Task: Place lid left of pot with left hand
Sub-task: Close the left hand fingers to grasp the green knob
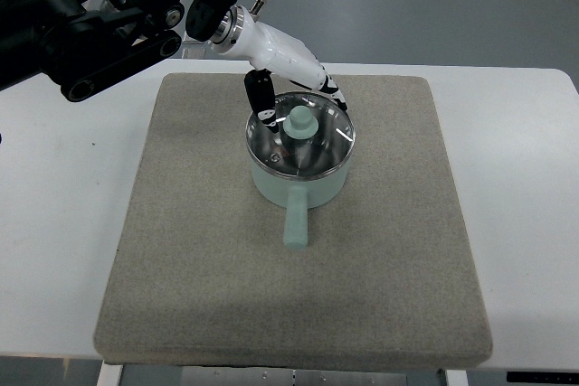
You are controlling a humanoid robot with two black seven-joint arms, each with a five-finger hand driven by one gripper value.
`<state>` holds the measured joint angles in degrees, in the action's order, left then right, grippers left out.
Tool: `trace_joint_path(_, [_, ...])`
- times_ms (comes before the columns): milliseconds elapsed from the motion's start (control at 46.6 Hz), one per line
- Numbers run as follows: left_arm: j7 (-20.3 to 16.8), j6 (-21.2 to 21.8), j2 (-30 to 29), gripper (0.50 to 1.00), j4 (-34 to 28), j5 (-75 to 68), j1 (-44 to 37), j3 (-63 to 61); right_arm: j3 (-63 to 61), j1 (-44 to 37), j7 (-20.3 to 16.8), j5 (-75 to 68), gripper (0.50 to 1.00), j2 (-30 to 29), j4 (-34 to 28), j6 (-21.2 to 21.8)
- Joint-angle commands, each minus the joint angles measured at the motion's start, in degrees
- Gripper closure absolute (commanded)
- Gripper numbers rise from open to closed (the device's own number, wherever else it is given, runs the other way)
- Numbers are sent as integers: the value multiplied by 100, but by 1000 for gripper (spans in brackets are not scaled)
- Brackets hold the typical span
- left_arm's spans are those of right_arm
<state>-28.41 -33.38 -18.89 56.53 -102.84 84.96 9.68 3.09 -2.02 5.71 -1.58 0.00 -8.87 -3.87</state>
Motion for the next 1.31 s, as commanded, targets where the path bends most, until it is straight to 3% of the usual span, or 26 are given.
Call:
trace_joint_path(0, [-7, -2, -9, 508, -10, 1, -14, -1, -1, 0, 0, 0, 577, 0, 0, 0])
trace_joint_path(214, [2, 33, 17, 521, -19, 10, -14, 7, -1, 0, 0, 0, 579, 0, 0, 0])
trace_joint_path(407, [11, 42, 26, 645, -28, -8, -76, 16, 7, 0, 0, 0, 579, 0, 0, 0])
trace_joint_path(622, [11, 51, 26, 711, -37, -8, -85, 16, 7, 0, 0, 0, 579, 0, 0, 0])
trace_joint_path(858, [11, 60, 26, 724, -37, -34, -93, 25, -1, 0, 0, 0, 579, 0, 0, 0])
trace_joint_path(943, [19, 60, 26, 789, -37, -52, -93, 25, -1, 0, 0, 0, 579, 0, 0, 0])
trace_joint_path(1094, [19, 60, 26, 799, -37, -52, -93, 25, 7, 0, 0, 0, 579, 0, 0, 0])
trace_joint_path(1287, [19, 60, 26, 870, -37, -52, -102, 25, -1, 0, 0, 0, 579, 0, 0, 0])
